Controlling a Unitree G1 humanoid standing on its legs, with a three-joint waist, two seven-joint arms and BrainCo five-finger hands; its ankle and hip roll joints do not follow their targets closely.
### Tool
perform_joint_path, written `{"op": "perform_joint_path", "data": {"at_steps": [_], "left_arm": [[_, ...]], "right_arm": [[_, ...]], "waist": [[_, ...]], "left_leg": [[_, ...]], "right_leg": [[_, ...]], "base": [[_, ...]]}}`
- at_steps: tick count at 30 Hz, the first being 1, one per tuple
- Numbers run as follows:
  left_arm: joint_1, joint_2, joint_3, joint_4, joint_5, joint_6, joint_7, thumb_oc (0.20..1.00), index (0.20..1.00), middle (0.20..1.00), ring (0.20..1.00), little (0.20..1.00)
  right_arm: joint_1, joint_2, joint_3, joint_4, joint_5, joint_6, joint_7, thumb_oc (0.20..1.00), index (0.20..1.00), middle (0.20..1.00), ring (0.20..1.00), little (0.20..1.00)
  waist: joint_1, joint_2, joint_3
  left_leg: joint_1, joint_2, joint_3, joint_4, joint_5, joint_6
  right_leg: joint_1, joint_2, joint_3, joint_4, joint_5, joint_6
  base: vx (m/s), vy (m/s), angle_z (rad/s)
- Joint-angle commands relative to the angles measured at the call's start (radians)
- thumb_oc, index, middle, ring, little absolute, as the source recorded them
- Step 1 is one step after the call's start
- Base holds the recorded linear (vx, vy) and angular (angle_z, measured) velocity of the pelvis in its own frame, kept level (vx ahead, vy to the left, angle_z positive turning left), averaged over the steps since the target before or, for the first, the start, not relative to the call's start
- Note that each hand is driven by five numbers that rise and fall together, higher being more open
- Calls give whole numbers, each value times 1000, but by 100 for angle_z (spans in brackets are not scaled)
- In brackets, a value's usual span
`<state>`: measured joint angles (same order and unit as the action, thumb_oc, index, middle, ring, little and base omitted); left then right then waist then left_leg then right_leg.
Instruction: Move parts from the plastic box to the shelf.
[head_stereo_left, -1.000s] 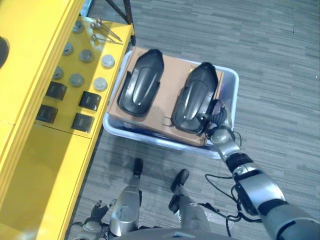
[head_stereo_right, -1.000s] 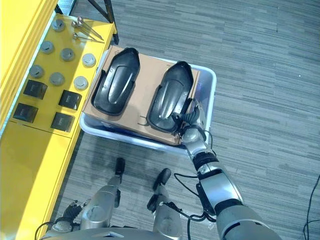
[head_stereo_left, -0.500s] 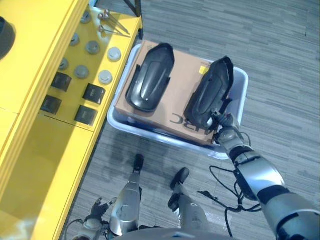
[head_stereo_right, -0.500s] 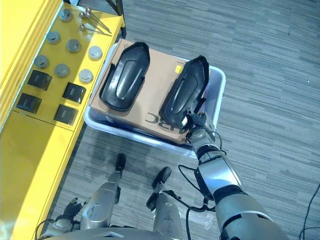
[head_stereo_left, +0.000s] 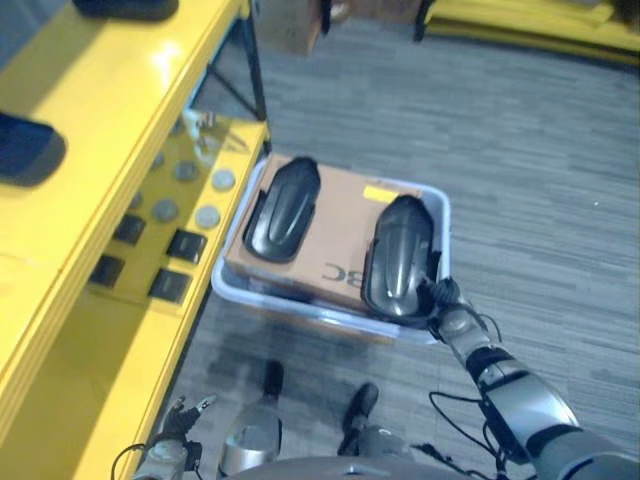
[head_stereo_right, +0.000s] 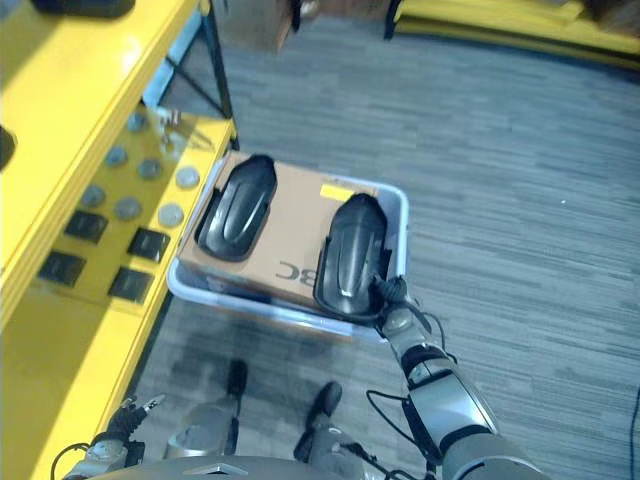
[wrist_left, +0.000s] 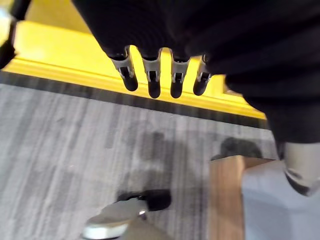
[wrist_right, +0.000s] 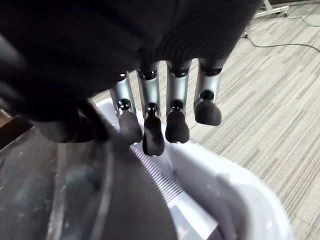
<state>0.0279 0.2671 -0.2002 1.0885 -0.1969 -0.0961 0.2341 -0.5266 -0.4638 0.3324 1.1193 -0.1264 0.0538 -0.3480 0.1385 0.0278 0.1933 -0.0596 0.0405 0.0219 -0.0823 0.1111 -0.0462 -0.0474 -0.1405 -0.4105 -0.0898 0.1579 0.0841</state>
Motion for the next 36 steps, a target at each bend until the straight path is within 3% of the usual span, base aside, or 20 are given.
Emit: {"op": "perform_joint_path", "data": {"at_steps": [1, 2, 3, 6, 12, 14, 19, 28, 36], "left_arm": [[-21, -10, -11, -6, -159, -25, -33, 1000, 1000, 1000, 1000, 1000], [10, 23, -36, -243, -194, -34, -68, 1000, 1000, 1000, 1000, 1000], [10, 24, -36, -244, -194, -33, -67, 1000, 1000, 1000, 1000, 1000], [123, 134, -44, -766, -346, -32, -140, 1000, 1000, 1000, 1000, 1000], [123, 162, -71, -1078, -522, 3, -178, 1000, 1000, 1000, 1000, 1000], [67, 174, -98, -1130, -551, 15, -186, 1000, 1000, 1000, 1000, 1000], [-11, 151, -142, -1142, -607, 16, -159, 1000, 1000, 1000, 1000, 1000], [-68, 140, -182, -1159, -662, 13, -140, 1000, 1000, 1000, 1000, 1000], [-117, 139, -226, -1157, -676, 10, -137, 1000, 1000, 1000, 1000, 1000]], "right_arm": [[-68, -112, 35, -36, -105, -9, 17, 200, 200, 200, 200, 200], [-74, -201, 48, -138, -171, -16, 33, 200, 200, 200, 200, 200], [-73, -201, 47, -139, -172, -15, 33, 200, 200, 200, 200, 200], [-39, -376, 22, -394, -290, -31, 28, 200, 200, 200, 200, 200], [81, -492, -78, -863, -407, -81, 6, 200, 200, 200, 200, 200], [113, -512, -97, -1017, -454, -109, 1, 200, 200, 200, 200, 200], [108, -503, -69, -1166, -492, -129, 5, 200, 200, 200, 200, 200], [59, -485, 26, -1212, -521, -143, 10, 200, 200, 200, 200, 200], [-56, -444, 179, -1214, -545, -161, 34, 200, 200, 200, 200, 200]], "waist": [[8, -12, -4], [-7, 2, -31], [-8, 1, -33], [-23, 30, -75], [-61, 39, -117], [-77, 33, -126], [-85, 20, -136], [-85, 8, -138], [-72, -3, -136]], "left_leg": [[22, 23, -53, -5, -118, -26], [65, 28, -43, -5, -127, -30], [61, 25, -44, -5, -124, -29], [154, 39, -29, -5, -144, -35], [212, 49, -23, -5, -155, -34], [226, 53, -22, -5, -160, -35], [236, 53, -25, -5, -166, -33], [240, 53, -29, -5, -165, -31], [231, 50, -36, -5, -162, -28]], "right_leg": [[65, -48, 2, 3, -137, 92], [108, -47, 4, 3, -146, 89], [105, -49, 3, 3, -145, 90], [192, -46, 9, 3, -171, 85], [240, -31, 30, 3, -196, 71], [254, -24, 35, 3, -200, 68], [262, -18, 41, 3, -201, 64], [265, -18, 41, 3, -195, 65], [259, -22, 40, 3, -186, 67]], "base": [[-28, -39, -17], [-16, -22, -15], [8, -34, -14], [51, -58, -19], [37, -68, -19], [26, -74, -10], [9, -42, 1], [0, 0, 0], [0, 0, 0]]}}
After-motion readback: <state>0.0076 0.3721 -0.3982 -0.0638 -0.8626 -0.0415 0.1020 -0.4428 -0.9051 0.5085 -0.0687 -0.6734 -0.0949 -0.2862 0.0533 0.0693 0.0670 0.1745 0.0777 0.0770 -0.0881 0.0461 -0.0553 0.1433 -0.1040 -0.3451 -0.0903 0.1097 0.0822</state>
